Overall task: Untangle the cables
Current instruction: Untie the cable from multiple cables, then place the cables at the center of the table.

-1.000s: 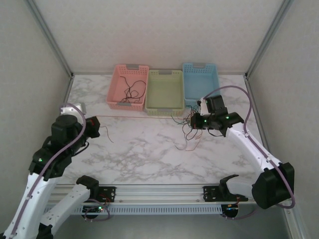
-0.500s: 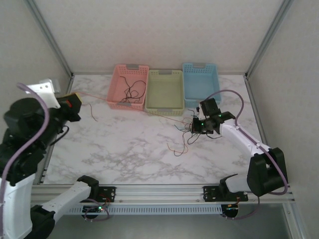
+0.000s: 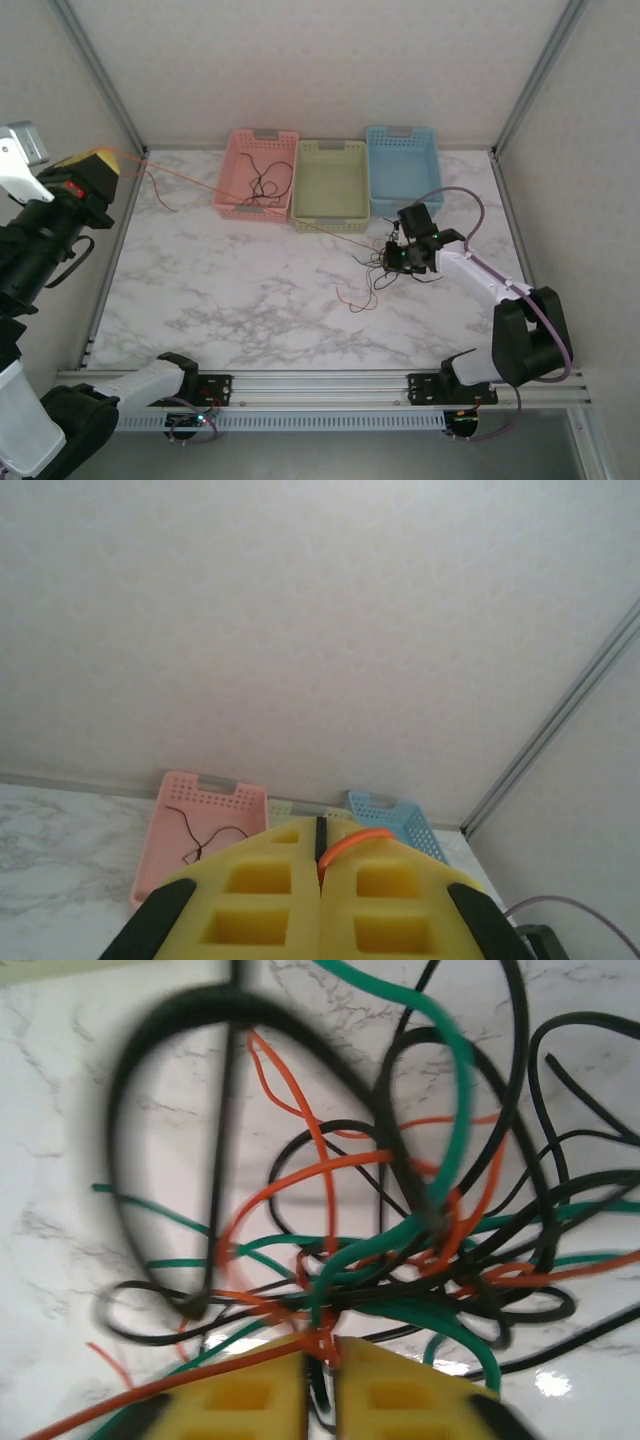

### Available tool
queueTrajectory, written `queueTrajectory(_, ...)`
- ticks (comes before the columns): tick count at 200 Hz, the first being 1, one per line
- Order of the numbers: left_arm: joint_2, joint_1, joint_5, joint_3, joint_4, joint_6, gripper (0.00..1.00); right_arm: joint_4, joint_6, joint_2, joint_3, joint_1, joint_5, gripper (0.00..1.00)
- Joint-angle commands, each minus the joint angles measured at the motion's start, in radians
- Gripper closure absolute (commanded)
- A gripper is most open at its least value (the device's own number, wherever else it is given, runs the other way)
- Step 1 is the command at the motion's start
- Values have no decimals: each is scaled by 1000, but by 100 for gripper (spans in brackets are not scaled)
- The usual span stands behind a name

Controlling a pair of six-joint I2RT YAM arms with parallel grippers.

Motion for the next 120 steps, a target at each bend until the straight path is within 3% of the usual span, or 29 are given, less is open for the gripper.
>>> queueTrajectory(1, -7, 14, -18, 81, 86, 17, 100, -30, 5, 48, -31, -6, 74, 72)
queueTrajectory(31, 19, 14, 54, 74, 86, 8, 100, -10, 5, 13, -19, -6, 11, 49)
queueTrajectory(63, 19, 14, 145, -31, 113, -1, 100, 31, -37, -134, -9, 0, -56, 38)
queueTrajectory(86, 45, 14, 214, -63, 105, -4, 100, 84, -92, -257, -4, 20, -172, 28)
queueTrajectory(120, 83, 14, 342, -112, 111, -20, 100, 109, -220, -345, 38, 143, -212, 22)
